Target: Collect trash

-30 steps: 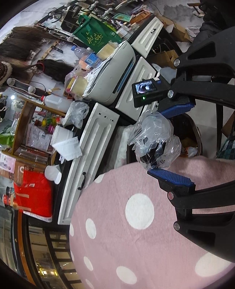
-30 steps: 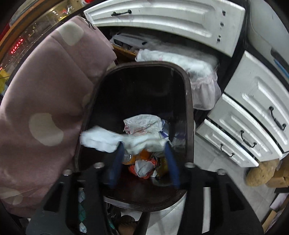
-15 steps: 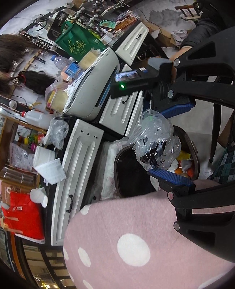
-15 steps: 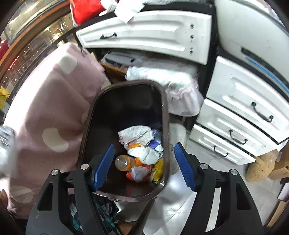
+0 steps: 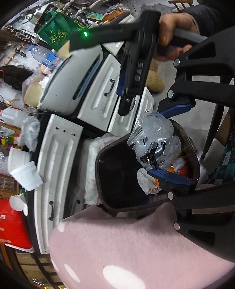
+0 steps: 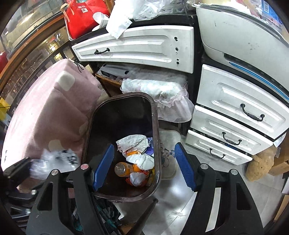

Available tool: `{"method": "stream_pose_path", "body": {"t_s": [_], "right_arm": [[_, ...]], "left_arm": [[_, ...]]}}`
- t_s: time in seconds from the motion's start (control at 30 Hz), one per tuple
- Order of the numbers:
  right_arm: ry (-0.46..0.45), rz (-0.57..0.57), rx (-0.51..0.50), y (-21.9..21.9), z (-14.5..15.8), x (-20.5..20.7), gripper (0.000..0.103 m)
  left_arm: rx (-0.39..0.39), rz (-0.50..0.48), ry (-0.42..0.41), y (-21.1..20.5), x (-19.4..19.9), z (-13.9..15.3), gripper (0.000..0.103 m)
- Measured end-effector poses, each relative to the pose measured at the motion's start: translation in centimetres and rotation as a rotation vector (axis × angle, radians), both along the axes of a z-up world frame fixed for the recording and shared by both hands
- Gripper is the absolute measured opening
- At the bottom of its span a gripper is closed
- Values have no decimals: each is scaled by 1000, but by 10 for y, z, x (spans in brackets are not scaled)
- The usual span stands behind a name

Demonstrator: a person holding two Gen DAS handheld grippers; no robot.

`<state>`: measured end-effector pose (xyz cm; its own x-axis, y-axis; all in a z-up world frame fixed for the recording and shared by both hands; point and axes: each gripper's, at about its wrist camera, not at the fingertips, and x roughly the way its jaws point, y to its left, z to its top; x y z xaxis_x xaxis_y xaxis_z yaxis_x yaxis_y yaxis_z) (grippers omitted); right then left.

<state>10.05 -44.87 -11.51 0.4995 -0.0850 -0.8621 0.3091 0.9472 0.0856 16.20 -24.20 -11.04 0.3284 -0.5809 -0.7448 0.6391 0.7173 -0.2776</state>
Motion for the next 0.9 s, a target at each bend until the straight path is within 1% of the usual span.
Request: {"method": "stream_pose_path", "body": {"t_s": [0.17, 0.27, 0.37, 0.4, 0.47, 0.5, 0.53, 0.6, 0.63, 0.7, 0.73, 0.8, 0.9], "right_arm": [[7, -5, 1, -3, -3, -2, 69], [10, -14, 6, -5, -4, -3, 69], [10, -17, 6, -6, -3, -3, 69], [9, -17, 5, -7, -3, -3, 69], [5, -19, 5, -7, -1, -4, 69], [1, -21, 3, -8, 0, -5, 71], [-4, -25, 1, -9, 1, -5, 78], [-24, -41, -8, -12, 6, -7, 82], [-29, -45, -9, -14, 7, -7, 83], [-41, -61, -22, -18, 13, -9, 84], [-49, -70, -35, -19, 15, -10, 87], [-72, -93, -60, -23, 22, -13, 89], [-105, -109, -82, -24, 33, -18, 90]], "left_arm": [[33, -31, 1, -15, 3, -11, 54], [57, -48, -23, -24, 2, -16, 55], [82, -46, -29, -32, 5, -24, 58], [90, -50, -26, -34, 6, -26, 60], [109, -66, -14, -41, 6, -32, 69], [117, -67, -15, -42, 6, -34, 79], [123, -68, -23, -44, 5, -35, 87], [129, -89, -32, -47, 2, -37, 92], [135, -101, -35, -48, 0, -37, 93], [146, -125, -50, -50, -7, -37, 95], [145, -133, -55, -50, -10, -36, 95], [130, -146, -65, -49, -17, -31, 96], [82, -151, -80, -45, -29, -19, 97]]}}
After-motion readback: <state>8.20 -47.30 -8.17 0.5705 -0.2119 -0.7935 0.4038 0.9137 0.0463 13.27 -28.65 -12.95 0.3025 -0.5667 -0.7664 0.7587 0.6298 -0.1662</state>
